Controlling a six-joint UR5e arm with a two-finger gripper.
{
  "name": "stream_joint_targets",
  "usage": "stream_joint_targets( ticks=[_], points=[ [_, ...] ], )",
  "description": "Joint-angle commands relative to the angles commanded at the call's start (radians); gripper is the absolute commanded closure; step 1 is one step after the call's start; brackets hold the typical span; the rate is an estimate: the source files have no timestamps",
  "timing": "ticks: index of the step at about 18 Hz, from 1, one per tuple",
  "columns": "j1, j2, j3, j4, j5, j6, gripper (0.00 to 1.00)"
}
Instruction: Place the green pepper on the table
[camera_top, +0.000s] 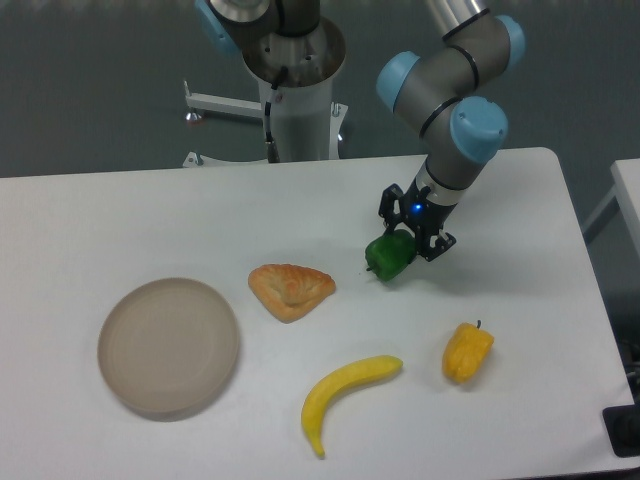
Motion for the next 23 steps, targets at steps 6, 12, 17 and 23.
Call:
stream_joint_targets(
  ticks=[6,12,17,23],
  points=[
    [0.000,-0.002,0.005,0.002,0.000,0.002,0.52],
    [0.003,-0.002,0.017,0.002,0.002,0.000,0.00],
    [0.002,-0.005,0.066,0.000,0.002,-0.012,0.00],
    [-0.023,-0.066,0.222,0.002,0.003,-0.021,0.00]
  ],
)
